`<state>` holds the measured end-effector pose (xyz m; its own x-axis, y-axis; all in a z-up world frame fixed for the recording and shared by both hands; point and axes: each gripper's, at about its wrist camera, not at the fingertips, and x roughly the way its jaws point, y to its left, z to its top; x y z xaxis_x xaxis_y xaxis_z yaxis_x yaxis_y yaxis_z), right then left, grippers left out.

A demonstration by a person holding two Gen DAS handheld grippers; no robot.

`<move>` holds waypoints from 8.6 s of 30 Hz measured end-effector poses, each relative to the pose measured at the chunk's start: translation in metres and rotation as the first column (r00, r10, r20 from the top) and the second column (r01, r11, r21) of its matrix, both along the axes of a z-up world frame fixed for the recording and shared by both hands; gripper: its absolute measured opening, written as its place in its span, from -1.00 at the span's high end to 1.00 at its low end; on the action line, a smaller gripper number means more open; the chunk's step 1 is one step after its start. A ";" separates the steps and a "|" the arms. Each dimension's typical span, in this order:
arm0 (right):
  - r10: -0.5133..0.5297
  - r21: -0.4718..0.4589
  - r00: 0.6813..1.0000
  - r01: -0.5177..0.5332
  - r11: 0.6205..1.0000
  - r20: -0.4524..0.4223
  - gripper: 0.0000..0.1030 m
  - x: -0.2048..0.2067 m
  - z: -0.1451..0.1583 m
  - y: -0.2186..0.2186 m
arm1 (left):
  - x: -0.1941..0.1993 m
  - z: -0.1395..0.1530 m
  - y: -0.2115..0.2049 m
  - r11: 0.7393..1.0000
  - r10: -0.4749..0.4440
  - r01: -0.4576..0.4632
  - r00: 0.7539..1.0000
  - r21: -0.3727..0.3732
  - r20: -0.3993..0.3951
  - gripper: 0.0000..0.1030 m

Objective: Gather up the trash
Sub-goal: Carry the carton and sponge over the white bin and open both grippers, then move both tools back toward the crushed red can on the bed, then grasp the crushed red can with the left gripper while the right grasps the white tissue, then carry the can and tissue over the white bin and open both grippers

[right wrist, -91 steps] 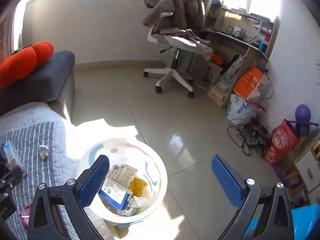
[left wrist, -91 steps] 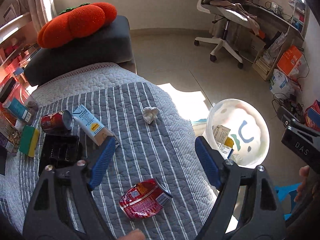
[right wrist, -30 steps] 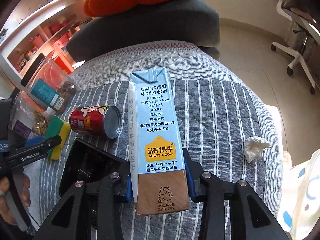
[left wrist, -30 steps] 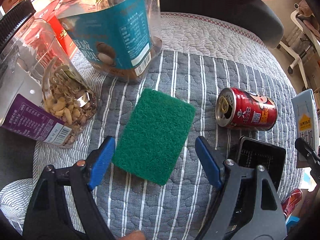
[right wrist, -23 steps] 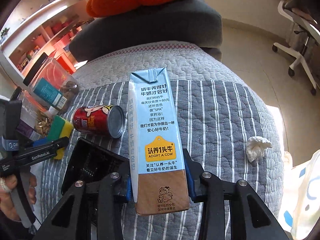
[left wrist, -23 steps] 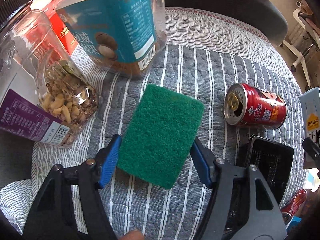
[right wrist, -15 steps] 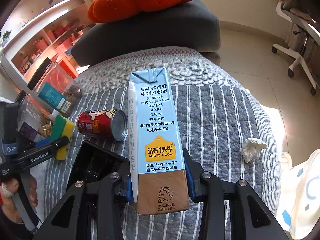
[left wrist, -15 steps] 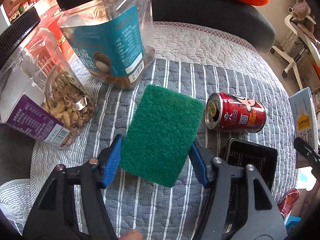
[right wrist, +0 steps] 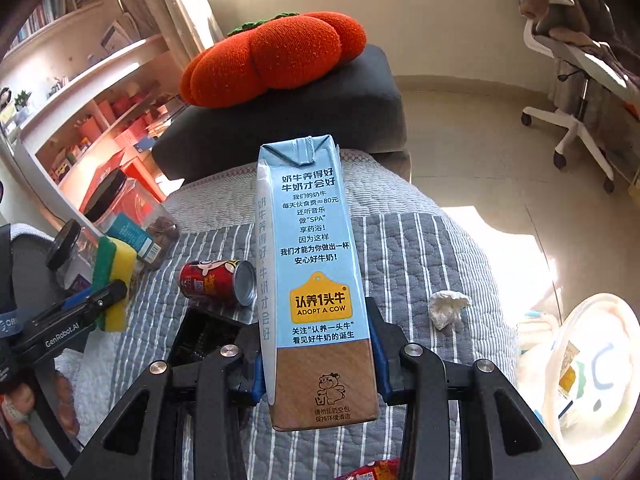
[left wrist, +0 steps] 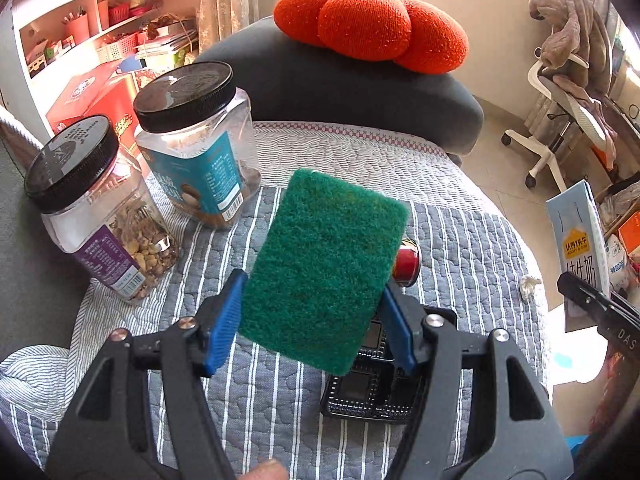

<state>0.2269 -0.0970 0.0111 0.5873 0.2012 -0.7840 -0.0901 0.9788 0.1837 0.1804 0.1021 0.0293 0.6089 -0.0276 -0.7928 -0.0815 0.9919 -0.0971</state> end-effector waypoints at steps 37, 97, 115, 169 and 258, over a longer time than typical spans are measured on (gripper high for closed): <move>-0.480 -0.071 0.871 0.488 0.870 0.103 -0.67 -0.113 0.031 -0.255 | -0.043 0.018 -0.227 0.932 -0.317 0.324 0.946 -0.165 0.065 -0.28; -0.588 -0.173 0.801 0.598 0.782 0.113 -1.00 -0.135 0.048 -0.296 | -0.045 -0.043 -0.255 0.860 -0.473 0.508 0.827 0.046 -0.303 -0.62; -0.525 -0.212 0.850 0.522 0.826 0.047 -1.00 -0.106 0.031 -0.264 | -0.064 -0.094 -0.276 0.683 -0.566 0.696 0.696 0.221 -0.442 -0.43; -0.233 -0.063 0.965 0.227 0.972 -0.120 0.46 0.045 -0.079 -0.057 | -0.069 -0.021 -0.052 0.939 -0.283 0.257 0.955 -0.230 -0.091 -0.32; -0.798 -0.056 0.573 0.817 0.574 0.186 -1.00 -0.202 0.059 -0.395 | -0.023 -0.009 -0.419 0.823 -0.562 0.547 0.823 -0.151 -0.079 -0.35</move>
<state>0.0248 -0.4925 0.0700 0.5500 -0.4971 -0.6711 0.7364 0.6677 0.1089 0.1578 -0.3167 0.0206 0.3673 -0.4290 -0.8253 0.4614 0.8544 -0.2388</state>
